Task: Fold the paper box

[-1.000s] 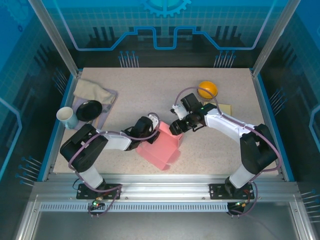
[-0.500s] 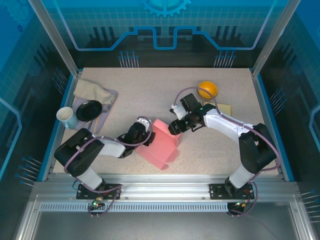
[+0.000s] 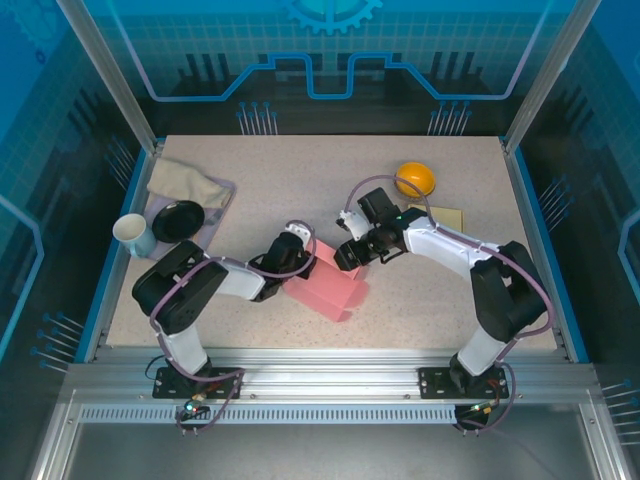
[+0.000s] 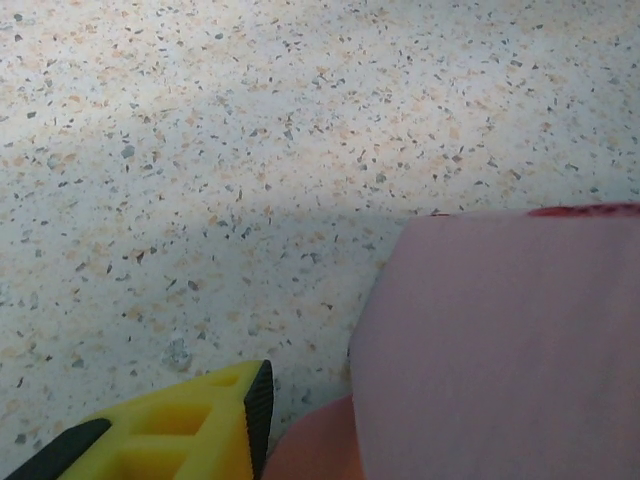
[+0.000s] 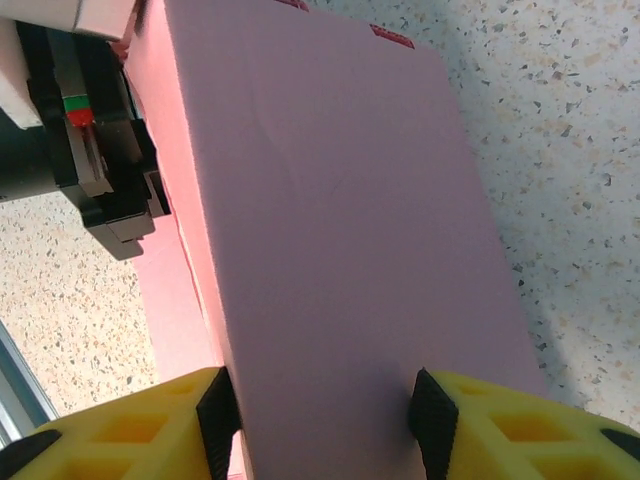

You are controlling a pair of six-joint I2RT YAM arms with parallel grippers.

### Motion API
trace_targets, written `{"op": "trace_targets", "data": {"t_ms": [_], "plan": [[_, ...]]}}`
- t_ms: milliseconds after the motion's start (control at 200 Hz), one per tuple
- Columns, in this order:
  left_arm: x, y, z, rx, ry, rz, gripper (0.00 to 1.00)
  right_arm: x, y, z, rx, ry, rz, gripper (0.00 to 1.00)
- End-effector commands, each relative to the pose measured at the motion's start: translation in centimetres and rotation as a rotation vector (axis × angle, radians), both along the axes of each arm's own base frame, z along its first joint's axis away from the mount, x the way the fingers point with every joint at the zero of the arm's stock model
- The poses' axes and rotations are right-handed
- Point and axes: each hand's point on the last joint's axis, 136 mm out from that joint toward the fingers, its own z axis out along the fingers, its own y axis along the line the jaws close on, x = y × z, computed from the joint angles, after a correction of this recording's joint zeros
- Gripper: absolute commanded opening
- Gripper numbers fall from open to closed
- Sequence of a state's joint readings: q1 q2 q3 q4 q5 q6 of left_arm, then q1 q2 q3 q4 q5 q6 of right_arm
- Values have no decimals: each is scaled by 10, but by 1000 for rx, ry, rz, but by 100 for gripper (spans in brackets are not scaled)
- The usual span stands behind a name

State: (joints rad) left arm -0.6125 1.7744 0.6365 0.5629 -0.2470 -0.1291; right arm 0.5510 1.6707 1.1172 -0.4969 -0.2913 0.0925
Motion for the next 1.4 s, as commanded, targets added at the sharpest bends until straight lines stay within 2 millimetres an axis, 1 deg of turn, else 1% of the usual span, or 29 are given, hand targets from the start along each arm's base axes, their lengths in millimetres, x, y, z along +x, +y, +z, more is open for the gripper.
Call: {"op": "trace_targets", "data": {"t_ms": [0,75,130,180,300,385,465,520,580,645,775,890,940,1035,1155,1296,1391], "plan": [[13,-17,17,-71,-40,-15,27,-23,-19,-41,-128,118,-3,51],[12,-19,17,-68,-36,-29,18,-18,-22,-39,-127,105,-34,53],[9,-19,15,-57,-28,-46,13,-12,-25,-35,-122,95,-66,57],[4,-20,14,-49,-18,-68,11,-6,-27,-28,-104,83,-81,58],[-6,-21,17,-40,-4,-111,10,5,-27,-12,-80,49,-73,59],[-14,-21,15,-24,16,-136,10,11,-27,-5,-86,34,-53,59],[-16,-19,15,-12,24,-133,9,15,-28,0,-92,22,-55,61],[-15,-17,16,0,26,-124,9,20,-29,8,-84,4,-74,62],[-13,-17,18,10,24,-118,11,25,-32,16,-71,-9,-107,66],[-11,-17,19,21,26,-117,15,30,-37,25,-61,-21,-156,68],[-8,-18,22,32,27,-114,23,34,-53,42,-47,-47,-236,68],[-8,-15,27,36,18,-104,27,33,-63,53,-37,-71,-254,68],[-7,-16,29,34,14,-104,29,31,-67,53,-42,-64,-253,68],[-8,-17,35,26,9,-111,40,28,-75,51,-64,-62,-269,68],[-6,-18,40,38,-10,-124,47,23,-84,46,-71,-41,-333,69],[0,-24,42,65,-26,-162,49,17,-85,32,-46,3,-365,69],[6,-29,42,73,-36,-183,49,16,-82,22,21,67,-376,67]]}}
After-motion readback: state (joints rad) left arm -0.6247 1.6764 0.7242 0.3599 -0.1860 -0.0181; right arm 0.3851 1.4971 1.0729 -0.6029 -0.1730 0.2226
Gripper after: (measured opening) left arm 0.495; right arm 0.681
